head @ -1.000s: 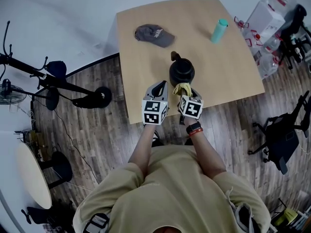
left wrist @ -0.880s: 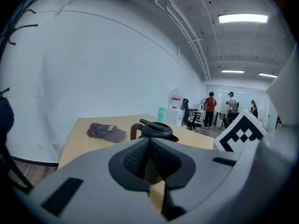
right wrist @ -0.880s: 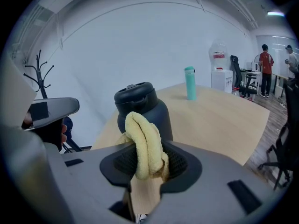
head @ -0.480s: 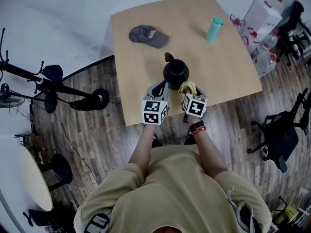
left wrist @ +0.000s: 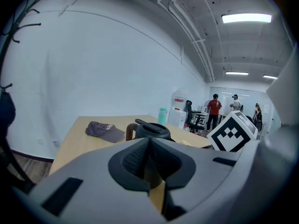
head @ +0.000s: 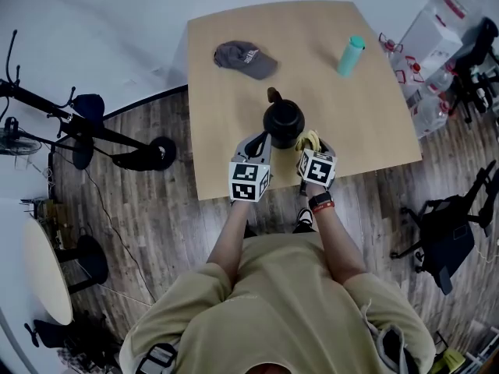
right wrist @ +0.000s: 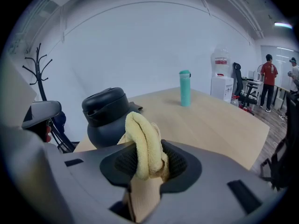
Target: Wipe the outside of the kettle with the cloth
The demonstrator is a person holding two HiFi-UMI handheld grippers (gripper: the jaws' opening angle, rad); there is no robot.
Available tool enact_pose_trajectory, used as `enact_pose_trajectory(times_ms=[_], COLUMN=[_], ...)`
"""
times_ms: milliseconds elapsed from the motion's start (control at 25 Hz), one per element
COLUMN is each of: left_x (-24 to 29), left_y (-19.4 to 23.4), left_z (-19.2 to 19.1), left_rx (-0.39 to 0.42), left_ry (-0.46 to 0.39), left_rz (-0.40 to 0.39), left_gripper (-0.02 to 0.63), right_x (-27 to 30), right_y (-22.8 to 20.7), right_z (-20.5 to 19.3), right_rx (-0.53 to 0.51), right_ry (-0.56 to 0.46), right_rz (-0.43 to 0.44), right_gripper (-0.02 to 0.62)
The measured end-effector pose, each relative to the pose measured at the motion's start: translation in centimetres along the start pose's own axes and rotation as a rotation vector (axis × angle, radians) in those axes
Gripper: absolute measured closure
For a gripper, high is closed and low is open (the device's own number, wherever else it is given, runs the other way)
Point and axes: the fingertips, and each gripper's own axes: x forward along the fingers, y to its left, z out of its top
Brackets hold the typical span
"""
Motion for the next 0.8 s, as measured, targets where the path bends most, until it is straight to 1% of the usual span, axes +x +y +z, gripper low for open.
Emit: enact_pose_trajectory(times_ms=[400,600,800], left_x=[-1.1,-2.0,-2.7], left_y=[1.2,2.2,3.0], left_z=[-0.1,-0.2,-0.1], left_rx=[-0.002,0.0,0.0], left_ry=[0.001,0.003,0.004], left_rz=[0.072,0.08,0.067], left_gripper=[0.58,0.58,0.58], right_x=[3.5,4.4,2.9], right_y=[-2.0,-1.9,-1.8], right_z=[1.8,2.3,2.0], right_rx=[-0.024,-0.025,-0.015], right_ry=[0.0,0.004,-0.002], right_rz=[0.005,0.021,0.006], right_gripper=[0.466,0.466,0.466])
